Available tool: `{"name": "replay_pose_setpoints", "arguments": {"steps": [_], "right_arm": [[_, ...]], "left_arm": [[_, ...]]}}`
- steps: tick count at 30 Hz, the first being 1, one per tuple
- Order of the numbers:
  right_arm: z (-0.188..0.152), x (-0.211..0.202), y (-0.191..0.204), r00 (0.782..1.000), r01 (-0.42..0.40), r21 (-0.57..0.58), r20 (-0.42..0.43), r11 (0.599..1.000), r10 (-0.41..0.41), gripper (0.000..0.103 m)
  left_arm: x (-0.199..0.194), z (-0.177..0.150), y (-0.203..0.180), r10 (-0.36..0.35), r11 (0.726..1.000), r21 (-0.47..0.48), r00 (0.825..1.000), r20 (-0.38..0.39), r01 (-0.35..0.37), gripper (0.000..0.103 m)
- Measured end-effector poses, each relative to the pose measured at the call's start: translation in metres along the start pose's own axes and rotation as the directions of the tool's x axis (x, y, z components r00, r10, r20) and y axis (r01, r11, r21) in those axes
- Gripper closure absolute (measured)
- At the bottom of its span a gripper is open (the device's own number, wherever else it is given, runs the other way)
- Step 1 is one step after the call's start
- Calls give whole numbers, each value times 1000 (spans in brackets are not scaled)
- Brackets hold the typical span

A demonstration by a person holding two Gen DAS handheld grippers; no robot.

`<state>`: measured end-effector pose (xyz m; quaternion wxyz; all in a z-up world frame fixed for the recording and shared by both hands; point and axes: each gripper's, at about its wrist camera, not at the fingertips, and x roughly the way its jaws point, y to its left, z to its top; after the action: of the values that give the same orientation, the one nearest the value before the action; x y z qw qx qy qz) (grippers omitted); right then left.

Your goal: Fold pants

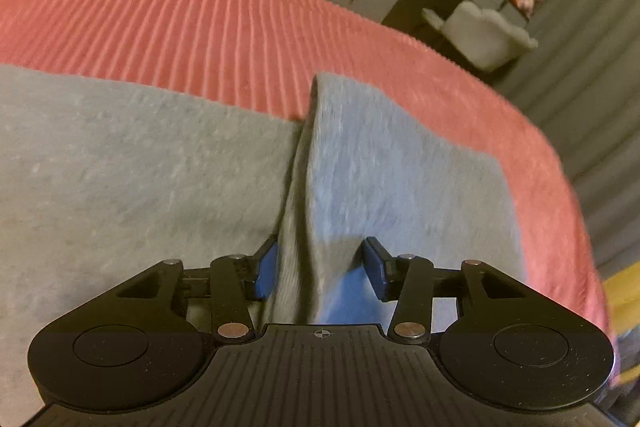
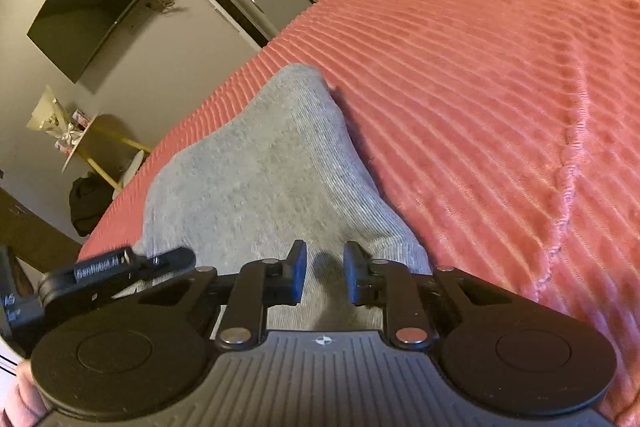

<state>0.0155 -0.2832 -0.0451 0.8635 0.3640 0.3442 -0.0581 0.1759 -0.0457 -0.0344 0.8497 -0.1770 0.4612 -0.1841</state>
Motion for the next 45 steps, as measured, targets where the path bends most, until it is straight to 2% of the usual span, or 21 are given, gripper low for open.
{"name": "replay_pose_setpoints", "arguments": {"steps": [2, 3, 4, 5, 10, 12, 15, 18, 19, 20, 21, 23, 25, 27, 30, 35, 38, 42, 45], "right_arm": [[0, 1, -1, 1000, -9, -5, 2, 1000, 9, 83], [-2, 3, -2, 1000, -15, -3, 1, 1000, 15, 82], [-2, 3, -3, 1000, -21, 3, 2, 1000, 21, 82], [-2, 5, -4, 1000, -27, 9, 3, 1000, 26, 82], [-1, 1, -10, 998, -66, 41, 7, 997, 65, 80], [-1, -3, -11, 994, -110, 50, 11, 993, 109, 73], [-2, -7, -9, 984, -177, 42, 1, 983, 177, 70], [-4, -6, -2, 982, -187, 14, -31, 982, 187, 62], [-5, -5, 1, 984, -172, -3, -41, 985, 172, 62], [-4, -3, 5, 987, -155, -19, -52, 988, 153, 62], [-5, -2, 8, 990, -131, -39, -62, 991, 129, 63], [-7, -1, 14, 994, -95, -77, -69, 993, 89, 64], [-7, 0, 20, 996, -62, -113, -68, 992, 55, 70], [-7, 2, 26, 997, -41, -146, -67, 988, 31, 75], [0, 14, 41, 998, -3, -237, -58, 971, -12, 82], [37, 49, 65, 997, 64, -307, -20, 950, -74, 83], [50, 68, 71, 993, 91, -305, -43, 948, -109, 83], [36, 56, 75, 990, 86, -338, -74, 937, -117, 82], [11, 29, 68, 986, 66, -362, -121, 930, -117, 82]], "left_arm": [[4, 4, 8, -58, 996, -74, 998, -14, 57, 64], [6, 5, 12, -75, 992, -102, 997, -17, 73, 76], [6, 4, 15, -84, 989, -121, 996, -20, 81, 80], [3, 2, 14, -85, 991, -109, 996, -8, 84, 81], [-35, -8, -12, -66, 996, 68, 992, 110, 59, 86], [-57, -11, -13, -56, 991, 130, 986, 158, 35, 86], [-76, -14, 3, 25, 984, 167, 984, 174, -55, 85], [-73, -19, 35, 139, 981, 115, 981, 137, -155, 82], [-72, -23, 44, 191, 974, 96, 972, 136, -205, 77], [-73, -28, 53, 208, 973, 73, 969, 131, -219, 69], [-77, -33, 61, 199, 978, 39, 972, 127, -205, 58], [-85, -46, 70, 108, 994, -26, 987, 121, -106, 56], [-88, -60, 70, 36, 999, -43, 994, 100, -32, 46], [-86, -74, 67, -2, 1000, -17, 997, 81, 3, 42], [-82, -83, 58, -5, 998, 63, 996, 94, -1, 38], [-73, -84, 68, -46, 999, 28, 992, 115, 43, 40], [-80, -83, 76, -70, 997, -14, 991, 117, 72, 43], [-84, -83, 91, -93, 994, -49, 988, 120, 100, 46], [-80, -81, 93, -114, 991, -60, 986, 121, 122, 46]]}}
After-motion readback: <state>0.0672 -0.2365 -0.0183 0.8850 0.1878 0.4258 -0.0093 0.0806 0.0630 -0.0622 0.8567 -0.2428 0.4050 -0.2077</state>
